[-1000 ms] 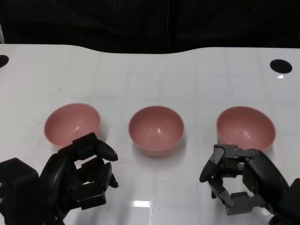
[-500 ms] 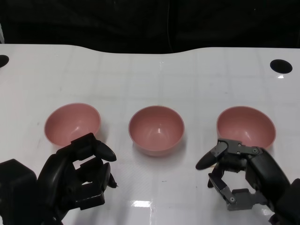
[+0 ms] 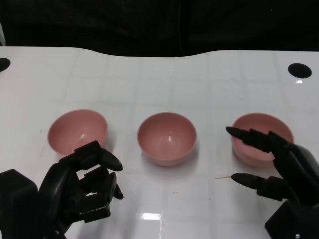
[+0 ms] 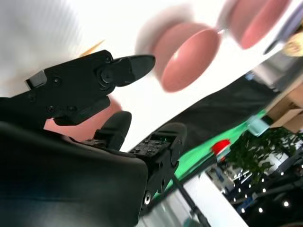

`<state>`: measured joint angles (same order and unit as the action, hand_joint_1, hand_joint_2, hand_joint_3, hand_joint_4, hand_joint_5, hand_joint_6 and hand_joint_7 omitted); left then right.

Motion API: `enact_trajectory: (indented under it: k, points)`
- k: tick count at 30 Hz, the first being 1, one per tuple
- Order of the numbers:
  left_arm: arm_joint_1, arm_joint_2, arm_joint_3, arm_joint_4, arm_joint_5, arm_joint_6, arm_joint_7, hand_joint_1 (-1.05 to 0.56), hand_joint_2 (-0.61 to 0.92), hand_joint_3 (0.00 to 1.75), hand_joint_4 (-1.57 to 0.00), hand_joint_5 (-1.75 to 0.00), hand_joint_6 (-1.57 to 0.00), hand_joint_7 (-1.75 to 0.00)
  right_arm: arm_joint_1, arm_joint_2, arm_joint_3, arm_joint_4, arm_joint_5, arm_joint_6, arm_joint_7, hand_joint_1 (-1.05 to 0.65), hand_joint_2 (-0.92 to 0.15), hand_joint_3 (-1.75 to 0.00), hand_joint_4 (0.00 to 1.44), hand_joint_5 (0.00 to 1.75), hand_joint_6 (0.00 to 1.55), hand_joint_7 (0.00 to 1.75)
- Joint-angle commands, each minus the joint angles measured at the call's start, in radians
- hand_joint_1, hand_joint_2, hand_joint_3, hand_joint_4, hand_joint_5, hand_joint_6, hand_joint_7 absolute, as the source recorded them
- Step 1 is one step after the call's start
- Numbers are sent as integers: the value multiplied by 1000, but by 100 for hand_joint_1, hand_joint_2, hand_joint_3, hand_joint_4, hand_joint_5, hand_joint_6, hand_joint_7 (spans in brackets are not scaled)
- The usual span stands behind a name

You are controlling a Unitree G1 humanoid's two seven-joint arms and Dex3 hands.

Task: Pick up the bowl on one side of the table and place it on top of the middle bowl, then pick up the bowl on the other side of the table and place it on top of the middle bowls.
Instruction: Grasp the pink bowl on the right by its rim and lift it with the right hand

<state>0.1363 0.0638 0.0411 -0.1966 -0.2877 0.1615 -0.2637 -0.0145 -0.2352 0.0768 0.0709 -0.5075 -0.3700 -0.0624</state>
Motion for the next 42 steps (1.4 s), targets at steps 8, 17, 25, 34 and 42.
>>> enact_trajectory:
  k: [8,17,25,34,42]
  points:
    - [8,10,-1,-11,6,-8,-2,-9,43,129,-72,-169,-75,-140,-51,-57,59,4,-260,206,-87,-59,-85,-1,0,62,26,0]
    - [1,5,-10,-18,9,5,11,-9,42,129,-71,-169,-75,-139,-154,-74,140,108,-348,352,-68,-57,-87,-1,7,64,31,3]
    - [-1,8,-5,-12,-1,-4,0,-10,45,125,-71,-170,-75,-140,-285,-89,226,311,-379,419,-64,-55,-92,-4,40,43,46,3]
    - [8,0,-12,-31,1,7,13,-9,45,124,-73,-168,-77,-137,-436,-93,321,534,-377,420,-37,-46,-92,-17,94,48,89,12]
    - [6,-10,-22,-49,8,27,34,-8,44,125,-74,-170,-77,-139,-531,-102,371,707,-377,282,-251,-26,-92,-10,88,172,70,150]
